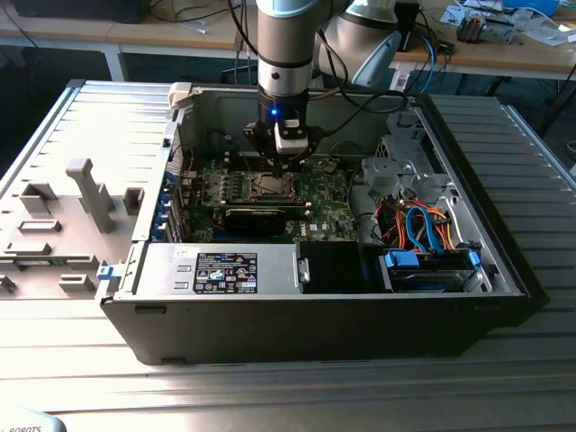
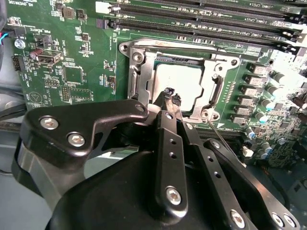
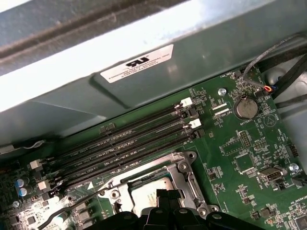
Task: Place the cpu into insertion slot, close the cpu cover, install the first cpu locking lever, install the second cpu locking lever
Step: 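Install the first cpu locking lever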
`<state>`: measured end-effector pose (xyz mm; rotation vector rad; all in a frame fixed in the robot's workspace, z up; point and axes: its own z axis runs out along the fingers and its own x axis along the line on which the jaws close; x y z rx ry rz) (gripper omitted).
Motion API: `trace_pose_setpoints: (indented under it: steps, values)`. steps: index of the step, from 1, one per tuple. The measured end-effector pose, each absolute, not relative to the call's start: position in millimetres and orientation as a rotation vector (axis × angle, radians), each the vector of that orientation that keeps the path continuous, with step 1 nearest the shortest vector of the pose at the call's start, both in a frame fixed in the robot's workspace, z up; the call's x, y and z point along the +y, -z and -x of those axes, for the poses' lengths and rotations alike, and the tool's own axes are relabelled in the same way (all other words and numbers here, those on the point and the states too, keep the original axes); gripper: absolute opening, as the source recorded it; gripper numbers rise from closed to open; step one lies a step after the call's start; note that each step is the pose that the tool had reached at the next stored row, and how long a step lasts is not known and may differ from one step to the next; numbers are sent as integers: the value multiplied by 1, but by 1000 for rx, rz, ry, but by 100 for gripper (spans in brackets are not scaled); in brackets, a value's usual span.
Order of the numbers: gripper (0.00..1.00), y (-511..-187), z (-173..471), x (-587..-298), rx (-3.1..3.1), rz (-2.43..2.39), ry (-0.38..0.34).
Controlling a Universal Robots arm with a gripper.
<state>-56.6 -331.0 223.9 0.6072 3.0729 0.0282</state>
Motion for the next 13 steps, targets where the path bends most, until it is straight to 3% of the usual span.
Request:
trace_pose_setpoints:
  steps: [13]
  values:
    - [11,-224,57,-331,3084,-547,-28]
